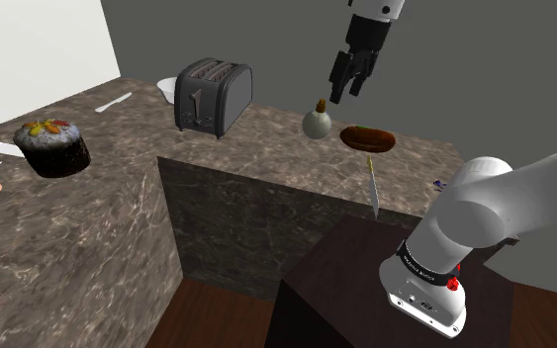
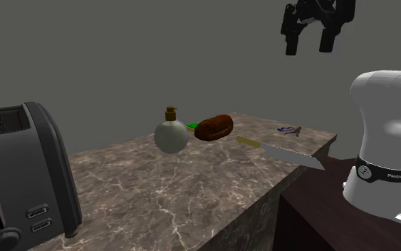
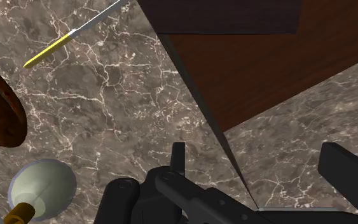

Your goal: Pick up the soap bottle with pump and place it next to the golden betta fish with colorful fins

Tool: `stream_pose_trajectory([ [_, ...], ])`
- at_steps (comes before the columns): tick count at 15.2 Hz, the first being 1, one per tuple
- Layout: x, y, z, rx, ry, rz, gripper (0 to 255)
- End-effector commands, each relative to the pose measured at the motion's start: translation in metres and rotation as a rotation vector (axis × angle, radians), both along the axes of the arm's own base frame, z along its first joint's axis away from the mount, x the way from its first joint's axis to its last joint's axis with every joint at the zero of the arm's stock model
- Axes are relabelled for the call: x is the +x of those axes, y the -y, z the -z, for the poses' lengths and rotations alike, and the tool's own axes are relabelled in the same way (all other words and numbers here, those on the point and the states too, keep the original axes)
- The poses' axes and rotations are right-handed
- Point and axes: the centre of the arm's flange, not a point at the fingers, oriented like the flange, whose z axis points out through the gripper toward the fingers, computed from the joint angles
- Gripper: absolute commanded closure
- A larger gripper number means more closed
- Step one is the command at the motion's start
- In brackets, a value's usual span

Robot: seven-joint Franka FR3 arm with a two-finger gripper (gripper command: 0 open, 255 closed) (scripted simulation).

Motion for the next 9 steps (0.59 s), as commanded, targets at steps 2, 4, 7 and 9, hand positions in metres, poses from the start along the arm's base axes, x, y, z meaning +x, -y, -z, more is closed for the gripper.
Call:
stream_pose_trajectory([
  [2, 0.007, 0.01, 0.004, 0.0, -0.001, 0.001, 0],
  [4, 0.022, 0.03, 0.013, 0.0, -0.003, 0.002, 0],
  [7, 0.045, 0.061, 0.026, 0.001, -0.006, 0.004, 0],
  [9, 0.06, 0.081, 0.035, 0.001, -0.008, 0.005, 0],
])
